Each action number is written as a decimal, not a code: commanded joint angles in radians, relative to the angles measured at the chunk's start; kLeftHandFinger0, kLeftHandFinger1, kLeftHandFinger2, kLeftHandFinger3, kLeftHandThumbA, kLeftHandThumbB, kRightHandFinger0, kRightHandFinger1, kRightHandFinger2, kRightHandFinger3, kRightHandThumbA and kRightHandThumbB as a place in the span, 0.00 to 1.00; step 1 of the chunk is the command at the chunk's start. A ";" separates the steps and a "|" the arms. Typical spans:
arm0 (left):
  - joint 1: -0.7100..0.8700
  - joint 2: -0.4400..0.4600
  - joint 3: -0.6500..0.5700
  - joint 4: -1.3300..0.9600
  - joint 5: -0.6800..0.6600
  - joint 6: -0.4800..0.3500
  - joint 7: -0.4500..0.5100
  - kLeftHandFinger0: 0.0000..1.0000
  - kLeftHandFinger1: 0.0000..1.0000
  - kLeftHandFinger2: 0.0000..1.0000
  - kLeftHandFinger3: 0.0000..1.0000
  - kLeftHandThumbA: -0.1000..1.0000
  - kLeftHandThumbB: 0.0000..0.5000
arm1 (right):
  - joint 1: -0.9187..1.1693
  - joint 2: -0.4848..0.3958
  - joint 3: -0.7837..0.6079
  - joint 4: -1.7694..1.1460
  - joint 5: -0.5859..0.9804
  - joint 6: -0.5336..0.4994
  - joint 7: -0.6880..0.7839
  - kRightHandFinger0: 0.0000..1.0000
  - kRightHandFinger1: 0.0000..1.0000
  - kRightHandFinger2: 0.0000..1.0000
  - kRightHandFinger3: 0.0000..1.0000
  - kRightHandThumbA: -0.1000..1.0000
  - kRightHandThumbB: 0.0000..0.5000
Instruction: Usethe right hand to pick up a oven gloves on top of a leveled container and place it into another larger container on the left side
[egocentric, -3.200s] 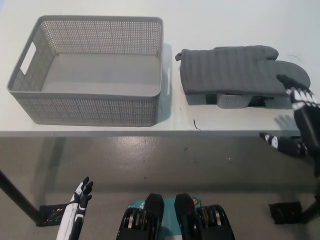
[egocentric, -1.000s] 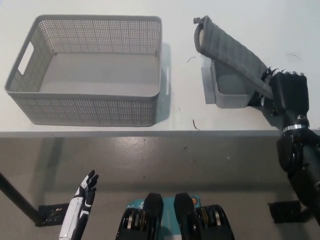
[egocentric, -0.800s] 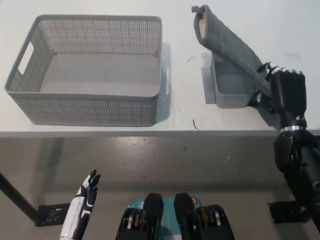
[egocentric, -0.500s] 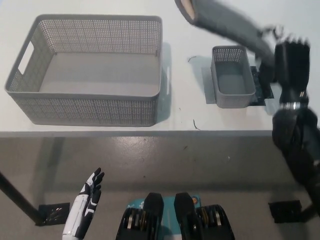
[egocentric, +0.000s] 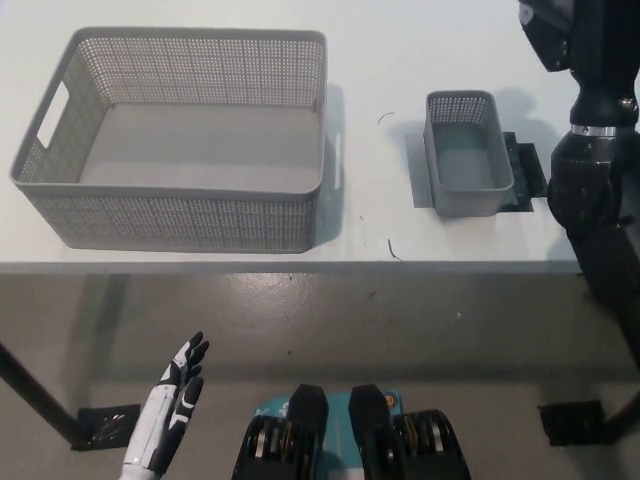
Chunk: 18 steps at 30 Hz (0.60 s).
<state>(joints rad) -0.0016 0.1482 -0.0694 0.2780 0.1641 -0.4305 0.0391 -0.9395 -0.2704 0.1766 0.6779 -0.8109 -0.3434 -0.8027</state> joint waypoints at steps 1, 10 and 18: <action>-0.011 0.011 -0.001 -0.011 -0.007 -0.039 0.000 1.00 1.00 1.00 1.00 1.00 0.08 | -0.110 0.019 0.034 0.018 -0.003 -0.022 -0.003 0.00 0.02 0.52 0.25 0.00 0.54; -0.009 0.012 -0.002 -0.014 -0.002 -0.039 0.005 1.00 1.00 1.00 1.00 1.00 0.07 | -0.258 0.111 0.170 0.257 -0.053 -0.029 -0.077 0.00 0.21 0.70 0.59 0.00 0.48; 0.001 0.016 -0.011 -0.017 0.022 -0.039 0.018 1.00 1.00 1.00 1.00 1.00 0.08 | -0.381 0.253 0.278 0.415 -0.083 0.063 -0.058 0.00 0.22 0.68 0.57 0.00 0.40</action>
<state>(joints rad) -0.0015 0.1488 -0.0725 0.2779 0.1688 -0.4311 0.0400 -1.1952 -0.0669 0.4198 1.0551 -0.8652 -0.3250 -0.8333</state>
